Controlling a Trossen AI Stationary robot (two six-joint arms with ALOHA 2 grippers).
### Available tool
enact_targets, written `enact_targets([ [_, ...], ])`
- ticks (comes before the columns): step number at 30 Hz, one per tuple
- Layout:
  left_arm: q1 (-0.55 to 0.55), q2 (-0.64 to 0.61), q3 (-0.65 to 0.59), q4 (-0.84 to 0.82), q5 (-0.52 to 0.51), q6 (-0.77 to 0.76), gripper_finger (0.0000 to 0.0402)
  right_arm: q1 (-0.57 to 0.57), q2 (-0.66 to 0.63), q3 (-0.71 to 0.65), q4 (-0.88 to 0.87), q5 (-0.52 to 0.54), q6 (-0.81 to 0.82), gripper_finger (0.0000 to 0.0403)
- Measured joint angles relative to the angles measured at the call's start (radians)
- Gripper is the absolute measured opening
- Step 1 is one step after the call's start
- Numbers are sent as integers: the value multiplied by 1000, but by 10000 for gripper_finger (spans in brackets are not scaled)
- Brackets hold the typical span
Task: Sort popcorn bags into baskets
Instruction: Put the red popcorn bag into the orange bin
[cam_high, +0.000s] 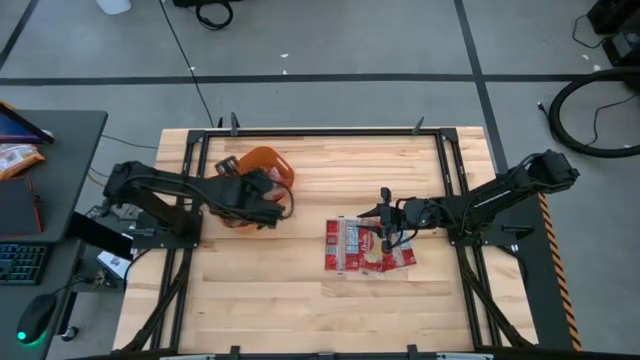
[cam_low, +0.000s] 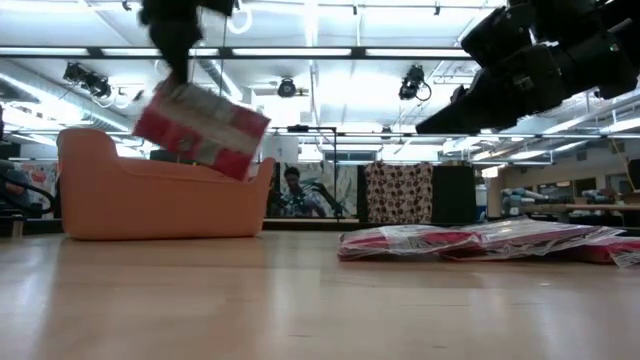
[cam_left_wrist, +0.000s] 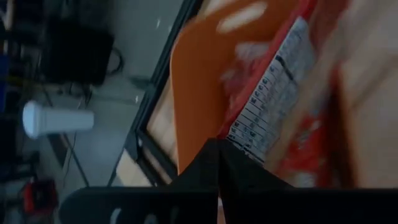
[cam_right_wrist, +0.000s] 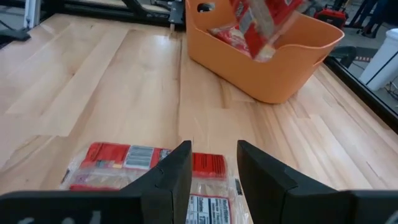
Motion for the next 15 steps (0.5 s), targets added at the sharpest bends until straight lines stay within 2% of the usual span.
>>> enact_targets([
  [7, 88, -92, -207, 2, 13, -73, 1, 0, 4, 0, 14, 4, -12, 132],
  [15, 103, -108, -228, 4, -123, -98, 5, 0, 4, 0, 23, 4, -1, 132],
])
